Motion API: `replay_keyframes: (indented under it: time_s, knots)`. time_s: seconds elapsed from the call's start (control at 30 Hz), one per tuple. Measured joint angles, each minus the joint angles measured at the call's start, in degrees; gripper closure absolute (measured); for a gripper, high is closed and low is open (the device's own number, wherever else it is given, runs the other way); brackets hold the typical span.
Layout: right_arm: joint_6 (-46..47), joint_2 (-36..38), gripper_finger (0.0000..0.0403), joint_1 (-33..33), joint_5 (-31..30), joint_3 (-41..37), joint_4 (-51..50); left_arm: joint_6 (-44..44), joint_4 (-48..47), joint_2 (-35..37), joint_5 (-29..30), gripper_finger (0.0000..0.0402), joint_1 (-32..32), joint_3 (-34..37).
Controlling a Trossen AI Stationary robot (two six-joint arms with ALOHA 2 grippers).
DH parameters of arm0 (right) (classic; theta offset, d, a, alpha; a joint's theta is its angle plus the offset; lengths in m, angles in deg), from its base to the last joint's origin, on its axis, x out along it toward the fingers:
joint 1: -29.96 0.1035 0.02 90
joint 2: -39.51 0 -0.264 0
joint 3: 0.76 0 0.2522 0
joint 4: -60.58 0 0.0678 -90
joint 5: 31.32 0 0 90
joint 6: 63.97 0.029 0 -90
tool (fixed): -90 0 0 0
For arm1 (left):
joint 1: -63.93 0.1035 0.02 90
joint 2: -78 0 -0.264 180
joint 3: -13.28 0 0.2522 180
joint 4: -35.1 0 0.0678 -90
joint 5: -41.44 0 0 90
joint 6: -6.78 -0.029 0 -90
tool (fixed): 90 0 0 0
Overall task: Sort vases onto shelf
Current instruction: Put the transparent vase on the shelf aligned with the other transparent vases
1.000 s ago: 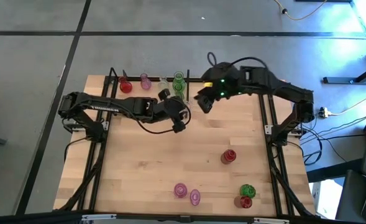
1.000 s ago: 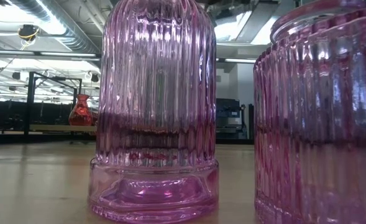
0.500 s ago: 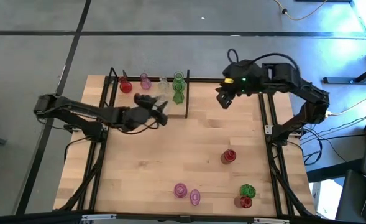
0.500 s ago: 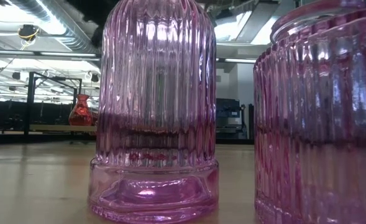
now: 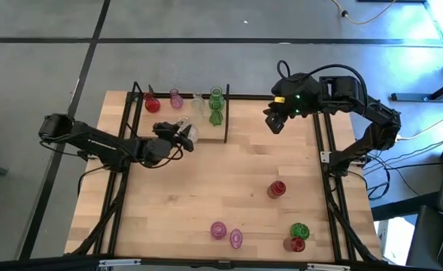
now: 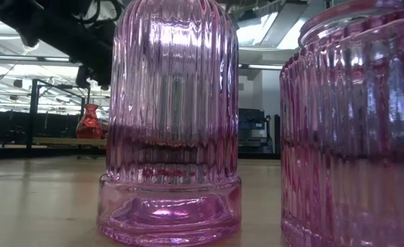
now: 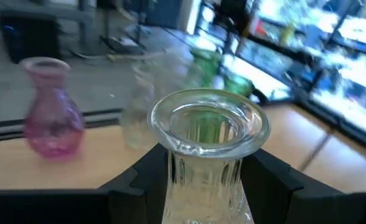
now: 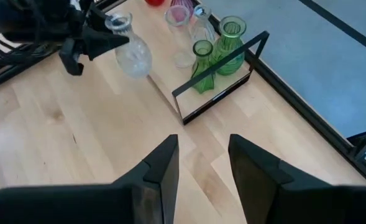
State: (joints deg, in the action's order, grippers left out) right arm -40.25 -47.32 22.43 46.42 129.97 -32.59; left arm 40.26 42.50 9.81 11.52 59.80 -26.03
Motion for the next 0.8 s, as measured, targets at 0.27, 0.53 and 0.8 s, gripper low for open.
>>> replay_keyframes:
  time_s: [0.27,0.53,0.8]
  knots:
    - [-0.02,0.0,0.0276,0.0,0.26,-0.02,-0.32,-4.41,4.5,-5.03,-6.69,0.0243,2.71,0.01]
    - [-0.03,0.0,0.0276,0.0,0.47,-0.02,-0.99,-14.87,15.73,-11.74,-8.92,0.0243,3.9,0.01]
    - [-0.04,0.0,0.0276,0.0,1.41,-0.02,-2.15,-14.74,16.28,-13.08,-7.02,0.0243,4.25,-0.01]
